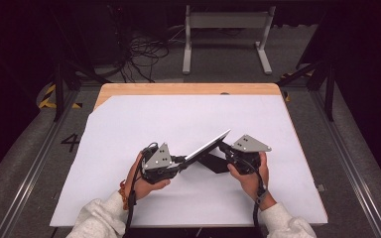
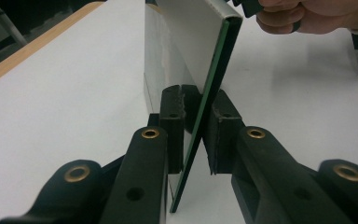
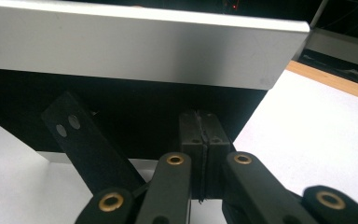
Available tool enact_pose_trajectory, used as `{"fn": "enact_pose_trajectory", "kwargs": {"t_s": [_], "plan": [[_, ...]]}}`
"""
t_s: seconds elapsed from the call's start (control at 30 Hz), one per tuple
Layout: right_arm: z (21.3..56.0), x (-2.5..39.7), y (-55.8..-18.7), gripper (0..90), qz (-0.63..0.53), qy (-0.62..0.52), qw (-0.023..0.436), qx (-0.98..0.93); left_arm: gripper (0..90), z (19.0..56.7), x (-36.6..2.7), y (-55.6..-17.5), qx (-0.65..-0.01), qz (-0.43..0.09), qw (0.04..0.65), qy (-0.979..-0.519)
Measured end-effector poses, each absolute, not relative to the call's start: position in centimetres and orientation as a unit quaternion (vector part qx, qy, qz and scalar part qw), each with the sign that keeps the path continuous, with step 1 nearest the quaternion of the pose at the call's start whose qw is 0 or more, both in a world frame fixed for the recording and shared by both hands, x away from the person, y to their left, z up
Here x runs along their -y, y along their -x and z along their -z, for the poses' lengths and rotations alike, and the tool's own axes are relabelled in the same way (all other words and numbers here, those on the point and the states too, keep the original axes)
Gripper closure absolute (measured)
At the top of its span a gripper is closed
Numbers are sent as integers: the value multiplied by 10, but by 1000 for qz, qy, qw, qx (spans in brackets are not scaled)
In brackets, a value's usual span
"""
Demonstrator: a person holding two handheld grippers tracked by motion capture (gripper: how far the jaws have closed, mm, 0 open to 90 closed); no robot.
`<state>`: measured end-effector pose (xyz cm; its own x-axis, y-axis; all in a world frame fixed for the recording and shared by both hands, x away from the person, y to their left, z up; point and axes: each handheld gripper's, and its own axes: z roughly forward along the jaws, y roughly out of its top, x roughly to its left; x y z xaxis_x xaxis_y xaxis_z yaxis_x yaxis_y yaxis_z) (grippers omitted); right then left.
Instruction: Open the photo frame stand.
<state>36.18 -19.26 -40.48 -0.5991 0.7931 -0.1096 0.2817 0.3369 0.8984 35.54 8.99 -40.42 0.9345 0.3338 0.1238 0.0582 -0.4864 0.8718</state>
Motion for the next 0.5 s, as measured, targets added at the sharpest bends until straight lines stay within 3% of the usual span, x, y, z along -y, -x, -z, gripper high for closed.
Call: {"fn": "enact_pose_trajectory", "kwargs": {"t_s": [0.5], "plan": [[406,192,-365,900,-452,-360,282,-766,778,404,-88,-354,-115,-134,495,-851]]}}
